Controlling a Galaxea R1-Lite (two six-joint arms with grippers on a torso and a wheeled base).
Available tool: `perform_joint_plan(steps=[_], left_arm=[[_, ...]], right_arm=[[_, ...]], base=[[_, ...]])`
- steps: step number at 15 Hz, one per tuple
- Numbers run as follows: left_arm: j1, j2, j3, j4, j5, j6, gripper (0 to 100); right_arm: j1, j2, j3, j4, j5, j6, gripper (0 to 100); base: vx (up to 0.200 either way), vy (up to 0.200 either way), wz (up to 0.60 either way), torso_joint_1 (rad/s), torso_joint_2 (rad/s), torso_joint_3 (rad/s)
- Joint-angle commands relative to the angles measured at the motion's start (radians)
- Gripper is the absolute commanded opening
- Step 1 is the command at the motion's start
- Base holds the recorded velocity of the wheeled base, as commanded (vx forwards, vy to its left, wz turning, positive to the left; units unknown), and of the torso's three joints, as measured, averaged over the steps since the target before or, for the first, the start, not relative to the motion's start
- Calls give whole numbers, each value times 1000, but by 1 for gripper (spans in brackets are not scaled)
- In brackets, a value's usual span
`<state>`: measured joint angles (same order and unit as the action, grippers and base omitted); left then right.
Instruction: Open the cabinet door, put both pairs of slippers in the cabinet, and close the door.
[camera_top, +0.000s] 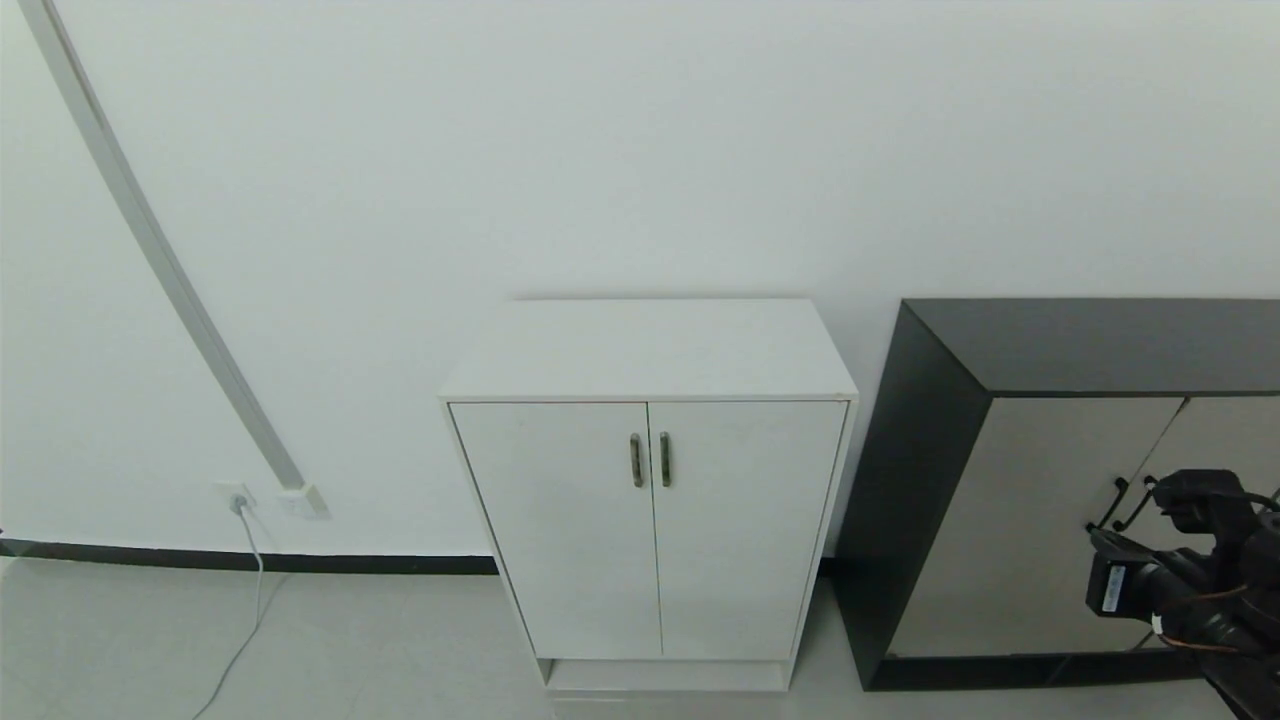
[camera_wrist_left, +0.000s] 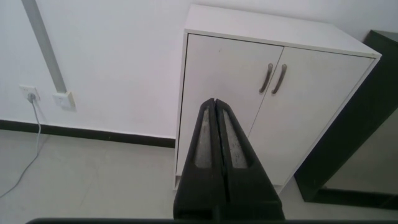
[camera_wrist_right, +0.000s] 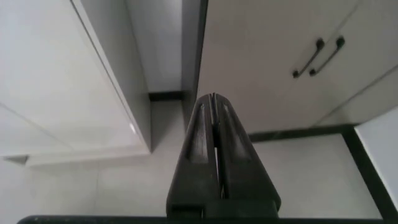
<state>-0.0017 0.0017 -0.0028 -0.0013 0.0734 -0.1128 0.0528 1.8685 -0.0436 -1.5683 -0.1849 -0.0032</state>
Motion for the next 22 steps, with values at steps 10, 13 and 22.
perform_joint_plan(steps=[10,13,22], left_arm=[[0,1,0,0,2,-1,0],[0,1,0,0,0,-1,0],[0,1,0,0,0,-1,0]], right_arm=[[-4,-588,44,600,133,29,0],[-4,-795,44,840,145,29,0],[30,-1316,44,1519,269,-15,0]], base=[[0,0,0,0,0,0],[0,0,0,0,0,0],[0,0,0,0,0,0]])
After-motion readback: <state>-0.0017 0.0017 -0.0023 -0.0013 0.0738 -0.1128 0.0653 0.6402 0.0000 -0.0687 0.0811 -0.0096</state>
